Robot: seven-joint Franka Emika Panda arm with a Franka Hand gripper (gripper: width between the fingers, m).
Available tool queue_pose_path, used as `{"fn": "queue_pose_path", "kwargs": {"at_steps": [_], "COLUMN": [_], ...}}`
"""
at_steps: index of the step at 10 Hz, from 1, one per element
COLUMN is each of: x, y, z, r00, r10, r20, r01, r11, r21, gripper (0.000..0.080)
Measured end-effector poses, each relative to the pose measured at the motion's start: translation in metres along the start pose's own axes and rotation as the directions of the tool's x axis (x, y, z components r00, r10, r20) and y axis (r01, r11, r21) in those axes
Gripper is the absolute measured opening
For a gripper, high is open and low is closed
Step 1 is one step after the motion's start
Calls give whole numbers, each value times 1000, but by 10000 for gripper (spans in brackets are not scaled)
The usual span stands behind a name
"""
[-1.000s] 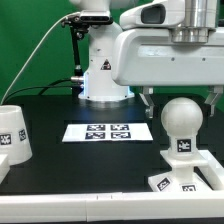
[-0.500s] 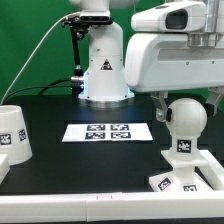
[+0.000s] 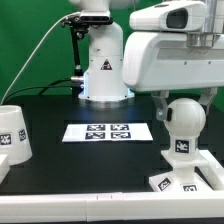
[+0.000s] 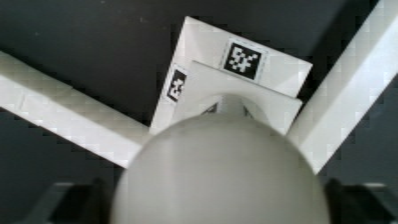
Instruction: Assemble lamp
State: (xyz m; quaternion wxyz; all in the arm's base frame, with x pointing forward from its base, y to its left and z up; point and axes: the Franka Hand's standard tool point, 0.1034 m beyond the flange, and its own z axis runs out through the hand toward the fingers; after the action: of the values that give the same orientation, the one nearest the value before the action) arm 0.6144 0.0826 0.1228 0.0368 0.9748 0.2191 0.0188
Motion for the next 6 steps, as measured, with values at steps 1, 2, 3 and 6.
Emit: {"fn": "queue_pose_path", "kwargs": {"at_steps": [1, 2, 3, 6], "x": [0, 0, 0, 10], "y": [0, 0, 0, -6], "z": [0, 0, 0, -1], "r00": [997, 986, 969, 792], "r10": [73, 168, 248, 608], "r20": [0, 0, -2, -67], "r01": [-73, -168, -248, -608], "r11": [997, 986, 969, 794], "r21": [1, 1, 1, 9], "gripper": [566, 566, 566, 566]}}
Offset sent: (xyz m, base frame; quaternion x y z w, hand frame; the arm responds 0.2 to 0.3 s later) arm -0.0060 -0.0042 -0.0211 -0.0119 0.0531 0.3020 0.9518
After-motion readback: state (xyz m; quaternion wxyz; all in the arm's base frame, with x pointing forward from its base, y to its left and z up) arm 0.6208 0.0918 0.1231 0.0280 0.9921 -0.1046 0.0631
